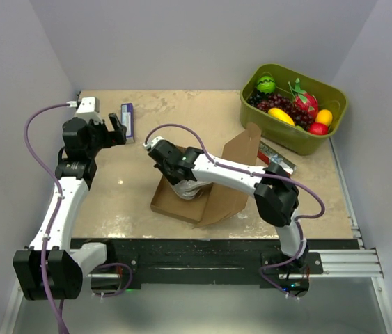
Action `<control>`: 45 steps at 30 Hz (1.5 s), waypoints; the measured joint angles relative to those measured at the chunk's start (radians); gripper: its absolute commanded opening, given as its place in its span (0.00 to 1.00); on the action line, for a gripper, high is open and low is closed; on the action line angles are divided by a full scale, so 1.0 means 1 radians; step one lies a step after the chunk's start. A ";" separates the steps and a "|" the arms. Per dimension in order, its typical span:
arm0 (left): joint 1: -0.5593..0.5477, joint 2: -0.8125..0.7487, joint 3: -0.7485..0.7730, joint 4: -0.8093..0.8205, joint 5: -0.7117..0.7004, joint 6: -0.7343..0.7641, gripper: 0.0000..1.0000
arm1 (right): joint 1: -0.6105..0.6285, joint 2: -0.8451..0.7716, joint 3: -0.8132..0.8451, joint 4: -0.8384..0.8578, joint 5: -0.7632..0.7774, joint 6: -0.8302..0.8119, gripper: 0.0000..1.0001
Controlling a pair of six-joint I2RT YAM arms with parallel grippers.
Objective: Fold the paper box
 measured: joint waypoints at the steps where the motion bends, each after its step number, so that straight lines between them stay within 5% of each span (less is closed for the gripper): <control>1: 0.000 0.001 0.000 0.000 0.002 0.000 0.94 | 0.000 0.005 -0.011 0.001 0.001 0.000 0.26; 3: 0.000 0.003 0.000 0.002 0.005 0.000 0.94 | 0.000 0.014 -0.022 0.001 0.002 0.000 0.46; 6: 0.000 0.008 0.000 0.006 0.011 -0.002 0.94 | 0.000 0.019 -0.031 0.001 0.002 0.001 0.62; 9: 0.000 0.013 -0.002 0.013 0.022 -0.005 0.94 | 0.000 0.015 -0.031 0.004 0.001 -0.001 0.71; 17: 0.000 0.019 -0.003 0.022 0.056 -0.009 0.94 | 0.000 -0.021 -0.025 -0.004 -0.002 0.003 0.77; 19: 0.000 0.023 -0.013 0.035 0.082 -0.014 0.93 | 0.000 -0.050 -0.013 -0.025 -0.003 0.018 0.99; 27: -0.098 0.089 -0.070 0.024 0.193 -0.024 0.91 | -0.038 -0.358 0.065 -0.098 0.020 0.131 0.99; 36: -0.283 0.237 -0.076 -0.043 0.212 0.006 0.89 | -0.429 -0.717 -0.047 -0.245 0.083 0.232 0.99; 45: -0.309 0.257 -0.076 -0.065 0.192 0.021 0.89 | -0.458 -0.859 -0.183 -0.369 0.096 0.306 0.98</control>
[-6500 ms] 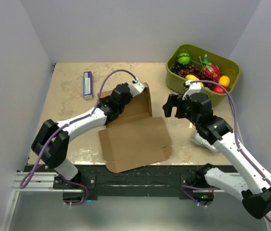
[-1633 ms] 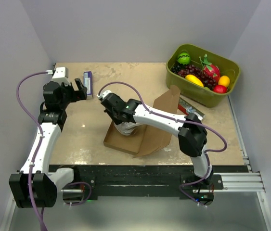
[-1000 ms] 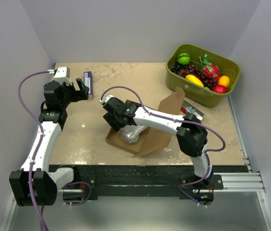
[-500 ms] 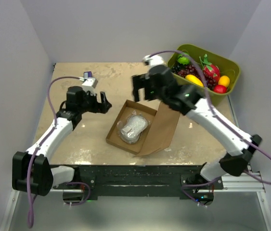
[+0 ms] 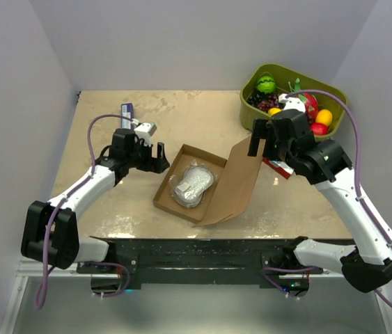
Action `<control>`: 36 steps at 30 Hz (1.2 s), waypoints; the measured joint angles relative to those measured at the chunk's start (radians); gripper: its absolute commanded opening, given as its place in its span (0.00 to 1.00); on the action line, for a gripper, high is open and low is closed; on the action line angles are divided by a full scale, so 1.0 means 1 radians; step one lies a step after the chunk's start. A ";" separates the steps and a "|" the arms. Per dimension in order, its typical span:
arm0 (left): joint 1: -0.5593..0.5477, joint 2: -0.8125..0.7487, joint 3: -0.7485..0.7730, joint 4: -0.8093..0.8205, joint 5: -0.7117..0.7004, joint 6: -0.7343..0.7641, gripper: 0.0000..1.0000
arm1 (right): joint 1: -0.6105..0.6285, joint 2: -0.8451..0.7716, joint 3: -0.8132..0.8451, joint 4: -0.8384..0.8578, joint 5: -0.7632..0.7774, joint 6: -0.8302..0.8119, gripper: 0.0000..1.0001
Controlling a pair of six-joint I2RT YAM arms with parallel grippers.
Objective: Fold the paper box
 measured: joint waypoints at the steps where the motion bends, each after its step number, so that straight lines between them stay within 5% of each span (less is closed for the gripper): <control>1: 0.000 0.000 0.000 0.000 -0.001 0.000 0.90 | 0.000 -0.010 -0.024 -0.011 0.000 0.012 0.97; 4: -0.002 -0.002 0.000 -0.001 -0.005 0.000 0.90 | 0.000 -0.036 -0.082 -0.021 -0.010 0.040 0.91; 14: -0.005 -0.050 0.000 -0.006 -0.025 0.008 0.91 | 0.000 -0.026 -0.242 0.101 -0.186 0.081 0.11; 26: -0.005 -0.118 0.000 -0.005 -0.031 0.008 0.91 | 0.000 0.283 0.035 0.168 -0.275 -0.232 0.02; 36: -0.005 -0.121 0.000 -0.005 -0.023 0.008 0.91 | 0.000 0.650 0.445 0.153 -0.400 -0.594 0.09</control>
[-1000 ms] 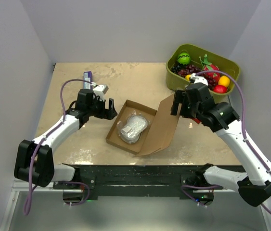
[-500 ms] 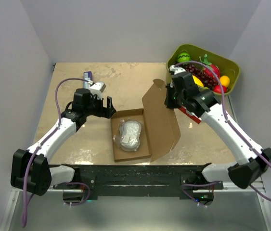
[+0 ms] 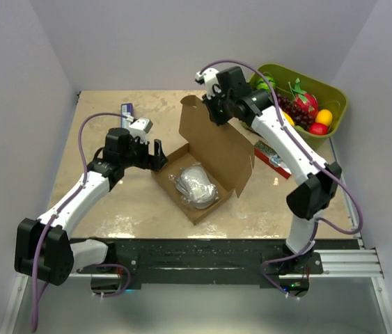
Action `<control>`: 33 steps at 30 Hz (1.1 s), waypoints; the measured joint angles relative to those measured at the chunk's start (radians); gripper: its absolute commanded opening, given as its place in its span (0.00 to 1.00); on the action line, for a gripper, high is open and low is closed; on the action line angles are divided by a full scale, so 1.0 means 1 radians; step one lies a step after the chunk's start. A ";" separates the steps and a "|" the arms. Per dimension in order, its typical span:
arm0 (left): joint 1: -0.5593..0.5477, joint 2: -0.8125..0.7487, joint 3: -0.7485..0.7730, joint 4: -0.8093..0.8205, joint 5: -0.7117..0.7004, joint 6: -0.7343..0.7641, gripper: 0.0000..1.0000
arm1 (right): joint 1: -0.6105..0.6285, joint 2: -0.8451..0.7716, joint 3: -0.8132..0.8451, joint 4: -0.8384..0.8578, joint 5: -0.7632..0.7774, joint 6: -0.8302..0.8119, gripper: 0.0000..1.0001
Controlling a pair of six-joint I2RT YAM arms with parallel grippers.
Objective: Fold the paper box
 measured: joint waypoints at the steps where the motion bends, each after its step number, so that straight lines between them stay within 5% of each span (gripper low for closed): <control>1: 0.000 0.000 0.000 0.000 0.000 0.000 0.91 | 0.000 0.031 0.035 -0.003 -0.022 -0.027 0.11; 6: 0.000 0.000 0.000 0.001 0.000 0.000 0.91 | 0.005 0.165 0.196 0.007 -0.124 -0.127 0.55; 13: 0.000 0.000 0.000 0.001 -0.010 0.005 0.92 | 0.031 0.193 0.245 0.076 -0.067 -0.098 0.97; 21: 0.011 -0.023 -0.002 0.008 -0.018 0.018 0.93 | 0.012 -0.307 -0.185 0.290 0.165 0.069 0.99; 26: 0.109 -0.064 -0.009 0.040 0.024 0.014 0.93 | -0.052 -0.614 -0.438 0.388 0.261 0.190 0.99; 33: 0.253 -0.087 -0.014 0.146 0.077 0.023 0.93 | -0.134 -0.666 -0.783 0.436 0.297 0.316 0.99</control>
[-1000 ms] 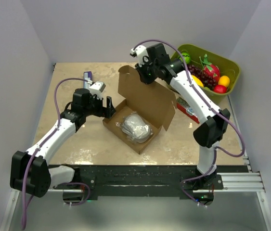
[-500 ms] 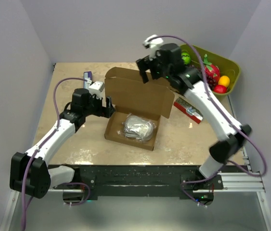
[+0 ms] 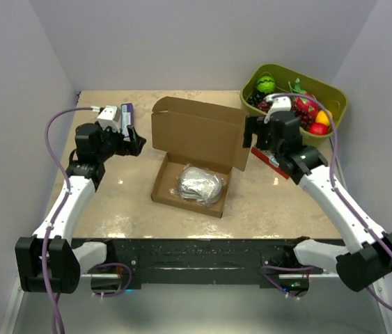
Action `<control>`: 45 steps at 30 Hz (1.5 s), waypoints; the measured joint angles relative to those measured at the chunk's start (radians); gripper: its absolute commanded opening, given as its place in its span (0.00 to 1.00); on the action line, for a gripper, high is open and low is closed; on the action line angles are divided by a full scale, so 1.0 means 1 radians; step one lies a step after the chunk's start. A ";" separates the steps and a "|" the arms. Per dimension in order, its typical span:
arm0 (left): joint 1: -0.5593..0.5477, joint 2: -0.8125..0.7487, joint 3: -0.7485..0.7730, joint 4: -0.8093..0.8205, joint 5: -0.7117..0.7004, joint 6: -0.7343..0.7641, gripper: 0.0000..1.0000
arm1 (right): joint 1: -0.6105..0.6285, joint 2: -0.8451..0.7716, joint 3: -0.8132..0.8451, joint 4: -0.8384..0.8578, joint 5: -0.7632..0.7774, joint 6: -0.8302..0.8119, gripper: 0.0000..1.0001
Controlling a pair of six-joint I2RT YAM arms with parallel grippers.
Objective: Fold the paper box
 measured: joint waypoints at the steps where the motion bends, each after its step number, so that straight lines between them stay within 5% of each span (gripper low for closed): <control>1: 0.000 0.002 0.000 0.015 0.009 0.008 0.93 | 0.000 0.018 -0.040 -0.002 -0.006 0.009 0.99; 14: 0.000 0.275 0.119 0.175 0.164 0.145 0.95 | -0.003 0.047 -0.160 0.081 -0.053 0.037 0.99; 31: 0.000 0.476 0.227 0.275 0.365 0.183 0.87 | -0.024 0.118 -0.160 0.117 -0.140 0.054 0.79; 45: -0.045 0.508 0.228 0.324 0.399 0.134 0.27 | -0.024 0.120 -0.160 0.163 -0.195 0.061 0.41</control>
